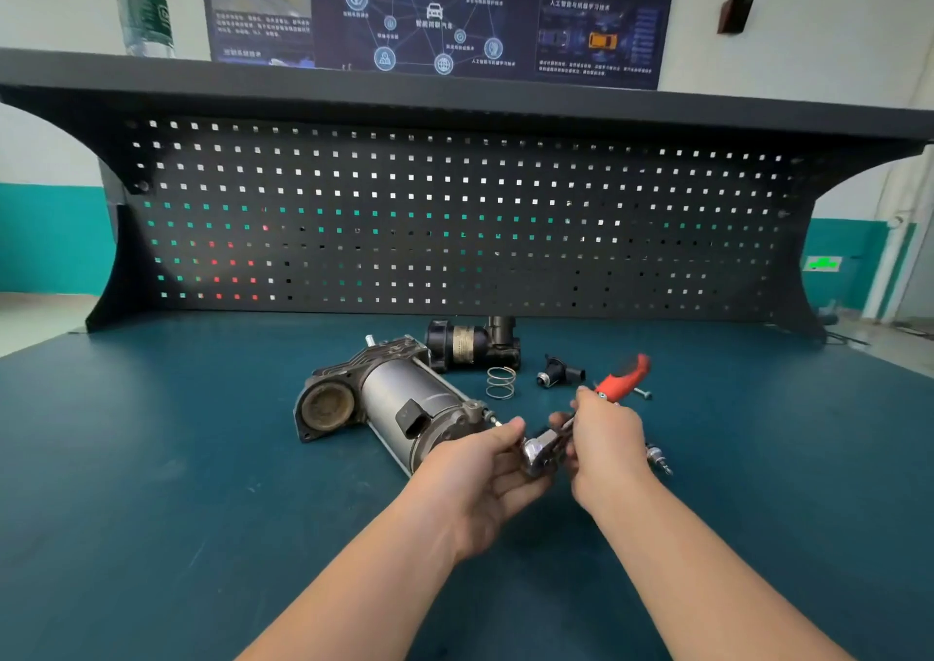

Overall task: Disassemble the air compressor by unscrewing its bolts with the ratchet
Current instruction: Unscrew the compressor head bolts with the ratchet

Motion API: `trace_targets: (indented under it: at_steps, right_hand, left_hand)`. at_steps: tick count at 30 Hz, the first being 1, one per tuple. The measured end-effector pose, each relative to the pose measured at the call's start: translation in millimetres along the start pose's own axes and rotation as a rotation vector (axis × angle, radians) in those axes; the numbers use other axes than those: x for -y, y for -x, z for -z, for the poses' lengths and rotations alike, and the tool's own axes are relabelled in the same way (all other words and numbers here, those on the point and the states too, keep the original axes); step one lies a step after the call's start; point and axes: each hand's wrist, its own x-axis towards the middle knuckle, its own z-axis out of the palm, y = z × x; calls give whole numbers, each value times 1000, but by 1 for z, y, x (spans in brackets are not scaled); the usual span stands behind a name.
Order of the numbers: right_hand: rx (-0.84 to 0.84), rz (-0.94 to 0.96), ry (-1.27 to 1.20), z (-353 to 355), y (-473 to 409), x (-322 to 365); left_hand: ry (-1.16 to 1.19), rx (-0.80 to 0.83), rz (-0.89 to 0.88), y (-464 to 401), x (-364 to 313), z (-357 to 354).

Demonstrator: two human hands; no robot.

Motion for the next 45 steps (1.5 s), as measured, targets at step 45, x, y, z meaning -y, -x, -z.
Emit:
trace_targets:
  at_steps: [45]
  right_hand:
    - [18, 420, 91, -3, 17, 5]
  left_hand:
    - [33, 15, 5, 4, -4, -1]
